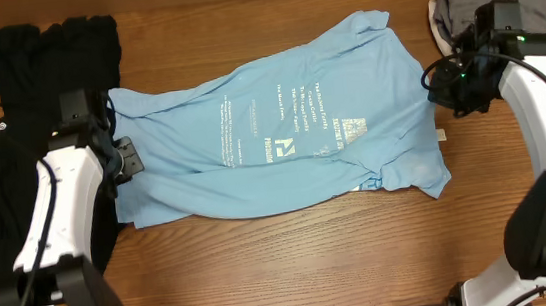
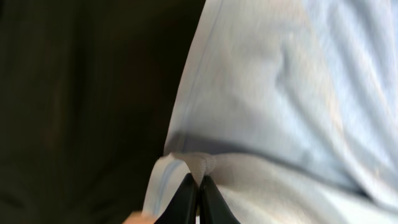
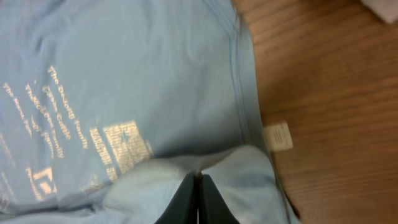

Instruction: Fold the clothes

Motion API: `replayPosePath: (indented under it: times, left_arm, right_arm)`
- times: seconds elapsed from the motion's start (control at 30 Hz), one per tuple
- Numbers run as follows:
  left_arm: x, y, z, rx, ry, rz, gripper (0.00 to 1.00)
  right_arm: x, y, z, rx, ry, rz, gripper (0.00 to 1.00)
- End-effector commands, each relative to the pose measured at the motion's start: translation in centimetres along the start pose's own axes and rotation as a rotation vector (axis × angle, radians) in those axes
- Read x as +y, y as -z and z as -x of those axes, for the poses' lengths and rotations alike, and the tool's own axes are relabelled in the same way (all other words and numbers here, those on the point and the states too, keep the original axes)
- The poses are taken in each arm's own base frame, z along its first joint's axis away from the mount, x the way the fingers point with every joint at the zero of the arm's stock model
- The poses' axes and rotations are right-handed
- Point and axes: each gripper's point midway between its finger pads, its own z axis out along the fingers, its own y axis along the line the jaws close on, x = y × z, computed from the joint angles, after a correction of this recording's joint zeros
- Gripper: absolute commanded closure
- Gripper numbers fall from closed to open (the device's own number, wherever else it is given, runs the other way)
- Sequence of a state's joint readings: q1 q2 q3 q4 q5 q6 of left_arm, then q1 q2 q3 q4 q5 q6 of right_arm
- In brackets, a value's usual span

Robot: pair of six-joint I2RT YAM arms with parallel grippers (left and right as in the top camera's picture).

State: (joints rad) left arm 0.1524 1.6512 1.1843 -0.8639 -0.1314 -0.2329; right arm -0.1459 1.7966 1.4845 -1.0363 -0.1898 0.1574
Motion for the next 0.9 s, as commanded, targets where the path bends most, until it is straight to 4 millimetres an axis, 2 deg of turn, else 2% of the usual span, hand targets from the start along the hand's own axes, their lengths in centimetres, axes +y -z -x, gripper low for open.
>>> replayPosePath:
  times: [0.0,0.17,0.43,0.47,0.5,0.53,0.57,0.6,0.63,0.7,0.87]
  left_arm:
    - [-0.3,-1.8,0.6,0.003,0.022,0.000,0.96]
    - [-0.7,-3.6,1.3,-0.005,0.031,-0.002,0.96]
    - [-0.8,-4.7,1.3,0.009,0.029,0.002,0.96]
    - [-0.8,-4.7,1.4,0.005,0.029,0.001,0.93]
    - [-0.8,-4.7,1.4,0.004,0.029,0.001,0.81]
    - [-0.8,-4.7,1.4,0.004,0.029,0.000,0.66]
    - [-0.8,-4.7,1.4,0.005,0.030,0.001,0.48]
    - [-0.9,-4.6,1.4,0.006,0.042,-0.002,0.37]
    - [-1.1,-4.6,1.4,0.007,0.048,-0.016,0.31]
    - [-1.2,-4.2,1.7,0.005,0.050,-0.026,0.25]
    - [-1.7,-2.2,3.2,-0.001,0.049,-0.048,0.20]
  right_arm:
    - [1.4,-0.5,1.6,-0.045,0.030,0.061,0.96]
    - [2.3,-0.8,3.7,-0.125,0.055,0.096,0.96]
    - [2.7,-2.6,3.5,-0.098,0.065,0.096,0.96]
    - [2.6,-2.7,3.4,-0.093,0.064,0.095,0.80]
    - [2.6,-2.7,3.3,-0.090,0.063,0.094,0.57]
    - [2.6,-2.7,3.2,-0.083,0.061,0.092,0.32]
    - [2.5,-2.7,3.0,-0.077,0.060,0.092,0.11]
    - [2.5,-2.7,2.8,-0.070,0.059,0.091,0.01]
    - [2.5,-2.7,2.6,-0.061,0.056,0.094,0.00]
    - [2.8,-2.7,1.8,-0.027,0.051,0.113,0.00]
    - [3.8,-2.8,-1.6,0.105,0.043,0.135,0.05]
